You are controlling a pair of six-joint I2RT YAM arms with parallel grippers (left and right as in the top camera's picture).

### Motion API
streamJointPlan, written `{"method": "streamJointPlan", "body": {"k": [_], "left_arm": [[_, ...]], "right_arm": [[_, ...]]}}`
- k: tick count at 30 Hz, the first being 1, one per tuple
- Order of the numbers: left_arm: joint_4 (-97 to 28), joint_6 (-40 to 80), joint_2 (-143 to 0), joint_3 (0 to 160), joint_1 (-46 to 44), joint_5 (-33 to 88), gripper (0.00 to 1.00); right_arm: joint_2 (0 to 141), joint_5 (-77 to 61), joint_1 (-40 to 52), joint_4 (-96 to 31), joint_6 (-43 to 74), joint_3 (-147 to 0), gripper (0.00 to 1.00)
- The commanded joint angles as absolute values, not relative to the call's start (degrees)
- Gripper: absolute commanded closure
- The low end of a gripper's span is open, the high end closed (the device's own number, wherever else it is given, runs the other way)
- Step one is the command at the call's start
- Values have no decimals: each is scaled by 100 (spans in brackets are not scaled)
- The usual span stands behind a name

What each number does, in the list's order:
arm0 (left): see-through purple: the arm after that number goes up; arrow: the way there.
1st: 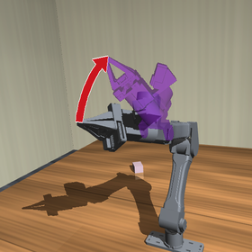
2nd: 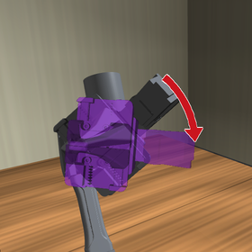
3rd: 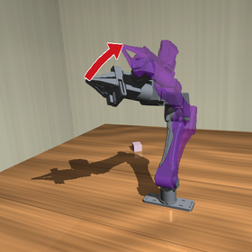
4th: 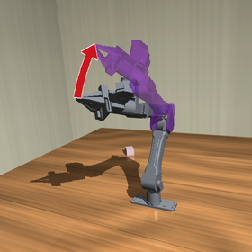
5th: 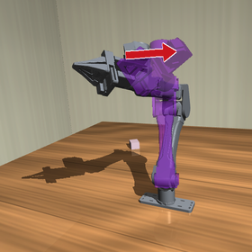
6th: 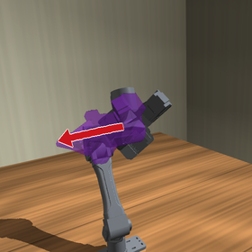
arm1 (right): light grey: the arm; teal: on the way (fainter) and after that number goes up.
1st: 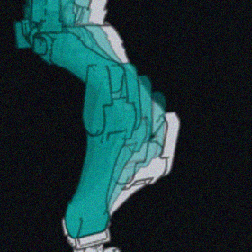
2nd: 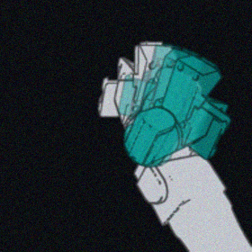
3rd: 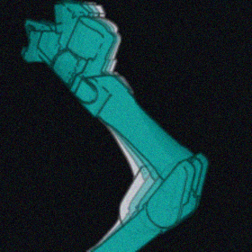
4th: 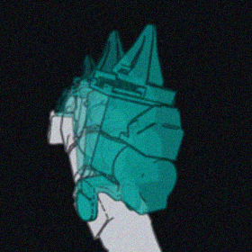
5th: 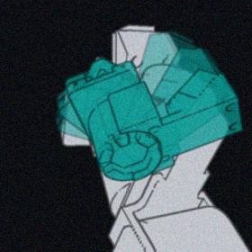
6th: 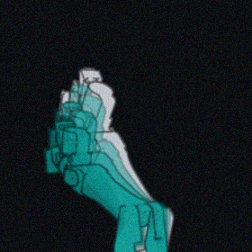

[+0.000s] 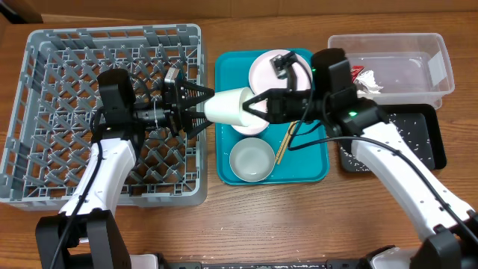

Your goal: Sort waste into correct bins and load items into the dishwasher

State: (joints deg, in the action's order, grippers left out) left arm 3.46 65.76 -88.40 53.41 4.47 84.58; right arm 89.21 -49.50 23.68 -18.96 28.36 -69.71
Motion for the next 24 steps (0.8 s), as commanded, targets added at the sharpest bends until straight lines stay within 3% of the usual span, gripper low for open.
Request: {"method": "streamJointPlan", "body": {"k": [1,4,24], "left_arm": [[349,6165,-8849,5450,370,8923,5],[346,6160,-8849,5450,370,9063,0],[349,6020,-8849,5450,119,9063,1]], "right_arm": [[9137,-5026,2449,-1761,3050,-6936,96],[9255,-5033,2453,-1710,3048,-6936,96],[10031,-6624,2453,-1079,2648,-6936,96]]}}
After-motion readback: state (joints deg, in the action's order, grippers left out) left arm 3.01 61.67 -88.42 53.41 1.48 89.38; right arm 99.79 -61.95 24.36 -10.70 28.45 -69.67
